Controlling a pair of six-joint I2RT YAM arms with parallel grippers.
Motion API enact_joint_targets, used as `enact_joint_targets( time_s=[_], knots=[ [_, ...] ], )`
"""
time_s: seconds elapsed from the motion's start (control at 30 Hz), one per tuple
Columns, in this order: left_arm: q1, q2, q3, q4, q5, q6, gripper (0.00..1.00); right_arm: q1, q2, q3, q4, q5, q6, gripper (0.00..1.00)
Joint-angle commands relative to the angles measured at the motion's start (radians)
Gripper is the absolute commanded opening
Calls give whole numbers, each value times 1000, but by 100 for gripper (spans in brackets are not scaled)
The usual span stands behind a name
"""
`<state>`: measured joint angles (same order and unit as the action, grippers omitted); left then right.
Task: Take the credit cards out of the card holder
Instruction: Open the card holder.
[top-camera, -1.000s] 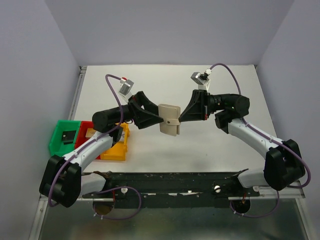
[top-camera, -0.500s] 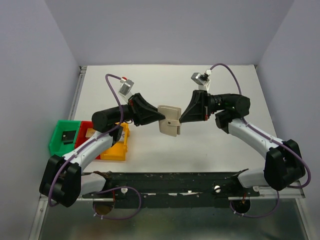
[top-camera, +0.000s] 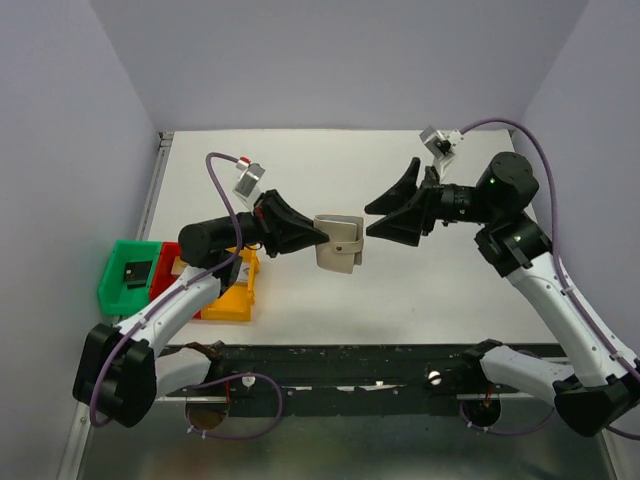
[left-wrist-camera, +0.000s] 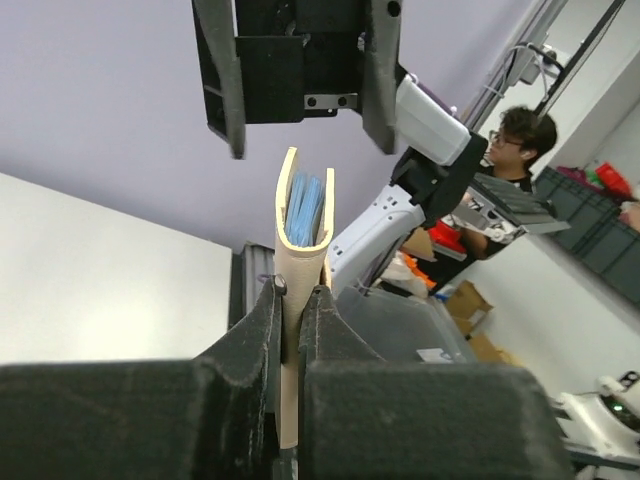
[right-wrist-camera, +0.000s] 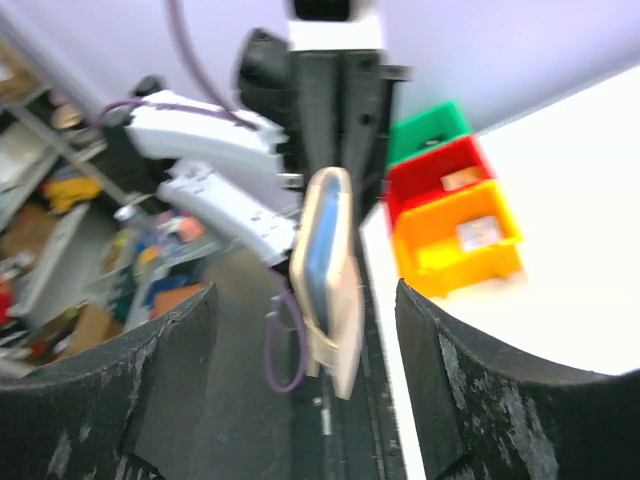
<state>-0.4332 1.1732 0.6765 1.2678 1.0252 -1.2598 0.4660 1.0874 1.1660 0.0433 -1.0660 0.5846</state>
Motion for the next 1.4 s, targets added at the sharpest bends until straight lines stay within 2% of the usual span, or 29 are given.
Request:
enact_joint_targets(
  time_s=[0.0, 0.07, 0.13, 0.3, 0.47, 0.7, 0.93, 1.2, 1.37],
  knots=[
    [1, -151, 11, -317, -127, 296, 6, 8, -18, 44, -514, 331, -305, 78],
    [-9, -197, 23, -466, -190, 382, 6, 10, -17, 15, -505, 360, -287, 78],
    [-18, -221, 29, -530, -224, 416, 6, 14, -9, -17, -458, 348, -253, 78],
    [-33, -236, 26, -562, -292, 387, 6, 49, -12, -66, -312, 314, -178, 81],
    [-53, -237, 29, -605, -347, 379, 6, 82, 3, -66, -252, 276, -160, 84],
    [-65, -247, 11, -610, -381, 367, 5, 94, -3, -89, -203, 271, -138, 85],
    [-65, -279, 5, -594, -369, 362, 0, 94, -87, -111, -211, 328, -154, 95],
    [-65, -297, 3, -607, -395, 353, 0, 94, -133, -124, -143, 245, -105, 97],
    [-65, -282, -2, -561, -415, 292, 0, 99, -87, -106, -152, 211, -89, 98]
  ],
)
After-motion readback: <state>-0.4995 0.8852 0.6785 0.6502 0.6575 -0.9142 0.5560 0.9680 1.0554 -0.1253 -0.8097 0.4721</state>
